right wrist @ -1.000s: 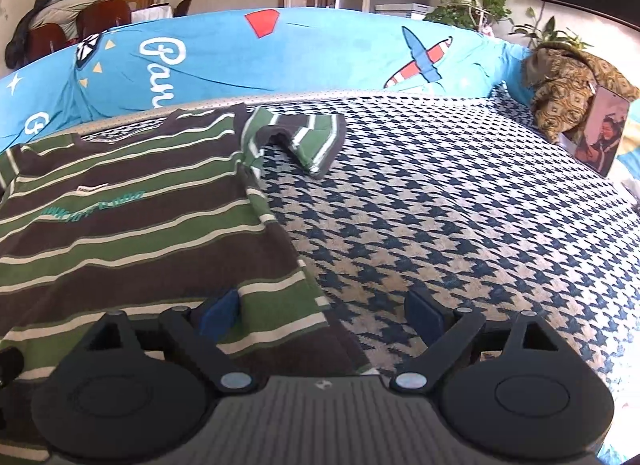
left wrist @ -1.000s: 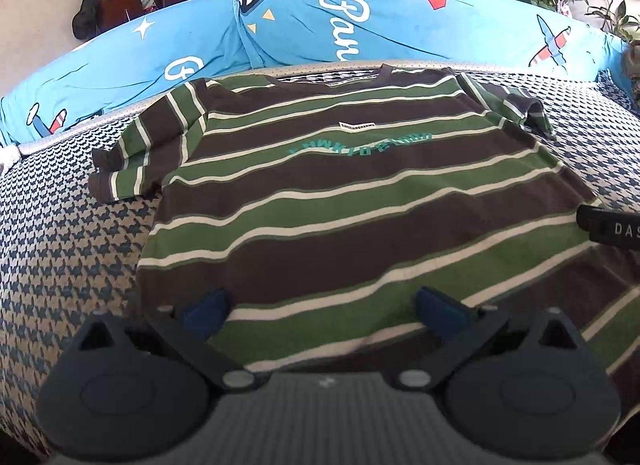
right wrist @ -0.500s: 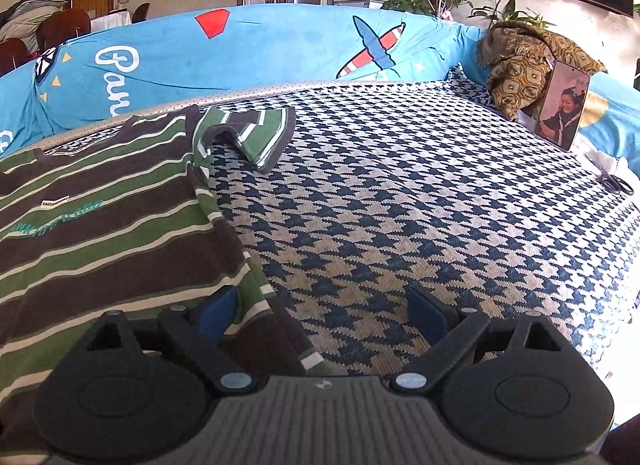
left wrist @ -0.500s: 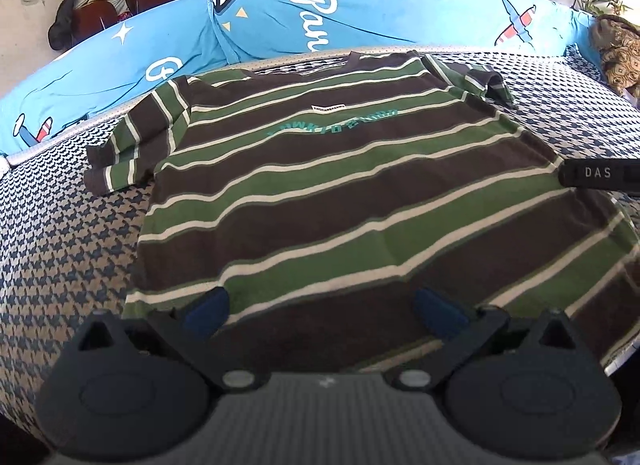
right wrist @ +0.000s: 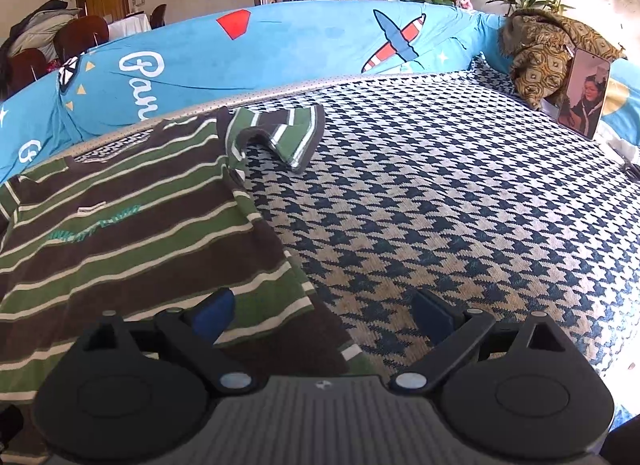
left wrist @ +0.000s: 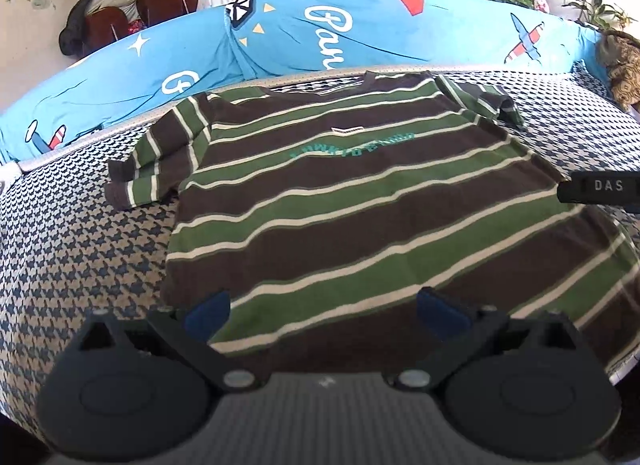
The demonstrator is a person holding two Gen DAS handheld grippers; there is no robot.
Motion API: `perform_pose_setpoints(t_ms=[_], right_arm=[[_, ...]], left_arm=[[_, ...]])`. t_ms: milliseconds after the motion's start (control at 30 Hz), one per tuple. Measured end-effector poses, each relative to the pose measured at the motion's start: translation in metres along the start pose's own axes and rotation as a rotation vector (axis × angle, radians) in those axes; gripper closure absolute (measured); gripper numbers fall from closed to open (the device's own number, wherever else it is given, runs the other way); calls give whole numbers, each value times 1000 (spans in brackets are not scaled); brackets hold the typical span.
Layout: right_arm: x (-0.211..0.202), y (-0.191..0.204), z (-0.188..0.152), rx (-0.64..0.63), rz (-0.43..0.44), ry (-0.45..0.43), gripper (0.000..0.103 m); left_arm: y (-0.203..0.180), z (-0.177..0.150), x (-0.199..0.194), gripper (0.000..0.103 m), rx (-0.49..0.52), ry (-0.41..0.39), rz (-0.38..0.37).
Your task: Fold clothes
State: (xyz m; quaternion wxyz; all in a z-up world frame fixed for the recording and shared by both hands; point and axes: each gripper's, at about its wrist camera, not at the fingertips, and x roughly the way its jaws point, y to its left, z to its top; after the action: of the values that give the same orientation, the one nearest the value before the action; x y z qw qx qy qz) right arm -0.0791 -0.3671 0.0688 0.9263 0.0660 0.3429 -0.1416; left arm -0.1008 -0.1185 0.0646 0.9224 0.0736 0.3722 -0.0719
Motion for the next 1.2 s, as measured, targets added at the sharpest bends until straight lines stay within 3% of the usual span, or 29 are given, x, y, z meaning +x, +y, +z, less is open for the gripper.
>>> perform_pose_setpoints(t_ms=[200,367,500,667,800,1067,1200], right_arm=[[-2,19,10,-169,39,5,7],[-5,24,24,-201,180,18,7],[-7,33,33,-261,219,-11,7],[6,37,48,-274,320,42,7],[12,39,57,-292,370,30,7],[38,36,77,-180,350,-19,7],[48,42,90,-198,353,-50,8]], left_arm=[[16,15,3,0,-42,-24,48],[32,33,6,0,-75,-48,67],[46,51,11,0,-76,-65,95],[65,73,21,0,-79,-84,122],[82,89,29,0,-92,-97,142],[113,119,57,0,-140,-90,158],[126,133,75,0,-170,-88,158]])
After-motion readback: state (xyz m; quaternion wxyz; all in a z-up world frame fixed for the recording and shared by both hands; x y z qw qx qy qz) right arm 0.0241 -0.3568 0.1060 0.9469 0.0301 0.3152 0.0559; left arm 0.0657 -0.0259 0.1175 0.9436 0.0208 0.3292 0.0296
